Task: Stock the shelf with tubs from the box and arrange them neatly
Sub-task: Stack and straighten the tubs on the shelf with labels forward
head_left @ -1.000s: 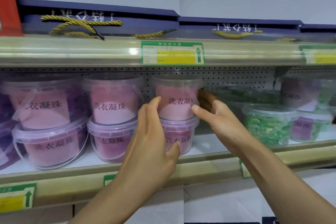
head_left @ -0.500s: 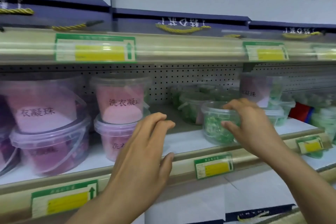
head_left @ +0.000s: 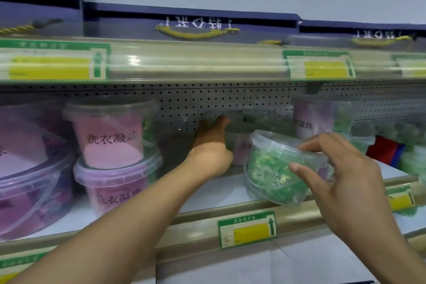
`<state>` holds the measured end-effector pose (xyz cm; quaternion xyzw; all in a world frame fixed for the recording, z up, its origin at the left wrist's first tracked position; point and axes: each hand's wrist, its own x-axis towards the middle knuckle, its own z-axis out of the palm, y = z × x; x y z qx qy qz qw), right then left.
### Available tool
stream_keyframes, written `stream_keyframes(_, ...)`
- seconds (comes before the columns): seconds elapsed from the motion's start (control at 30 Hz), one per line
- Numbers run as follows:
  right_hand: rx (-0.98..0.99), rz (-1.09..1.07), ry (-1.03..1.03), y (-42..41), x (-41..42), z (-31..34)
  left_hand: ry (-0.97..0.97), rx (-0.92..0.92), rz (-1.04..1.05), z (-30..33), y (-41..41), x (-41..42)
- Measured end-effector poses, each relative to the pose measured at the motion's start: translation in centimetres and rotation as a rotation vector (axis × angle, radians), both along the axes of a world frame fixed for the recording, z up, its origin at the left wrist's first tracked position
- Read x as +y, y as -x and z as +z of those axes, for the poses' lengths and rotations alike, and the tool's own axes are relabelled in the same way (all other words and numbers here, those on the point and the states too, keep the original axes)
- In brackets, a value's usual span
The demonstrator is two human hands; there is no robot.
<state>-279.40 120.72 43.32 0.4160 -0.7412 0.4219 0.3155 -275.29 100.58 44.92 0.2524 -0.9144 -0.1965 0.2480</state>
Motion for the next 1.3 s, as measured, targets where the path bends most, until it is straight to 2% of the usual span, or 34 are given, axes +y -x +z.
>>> stream_keyframes(0.07,-0.016,0.010,0.009,0.0,0.4,-0.1,-0.128,0.008,0.027,-0.7,2.6,-0.9)
stream_keyframes(0.17,-0.011,-0.003,0.022,-0.3,0.7,-0.2,-0.214,0.130,0.088,-1.7,4.0,-1.7)
stream_keyframes(0.4,0.013,-0.092,0.044,-1.4,1.2,0.0,-0.169,0.201,0.082,-1.8,-0.6,0.0)
stream_keyframes(0.6,0.016,-0.045,0.130,-2.9,1.9,2.1,-0.082,0.241,0.032,-1.6,-7.7,2.7)
stream_keyframes(0.83,0.108,0.050,0.194,-4.8,-0.9,5.1,-0.126,0.319,-0.010,-2.3,-11.4,2.9)
stream_keyframes(1.1,0.138,0.029,0.070,-6.4,-7.0,4.9,-0.221,0.308,-0.072,-2.4,-11.7,2.6)
stream_keyframes(1.2,0.079,0.089,0.039,-6.3,-6.8,4.7,-0.163,0.286,-0.067,-2.6,-12.0,3.2)
stream_keyframes(1.3,-0.087,0.134,0.213,-5.0,-5.4,3.7,-0.017,0.389,-0.051,-2.7,-12.6,4.1)
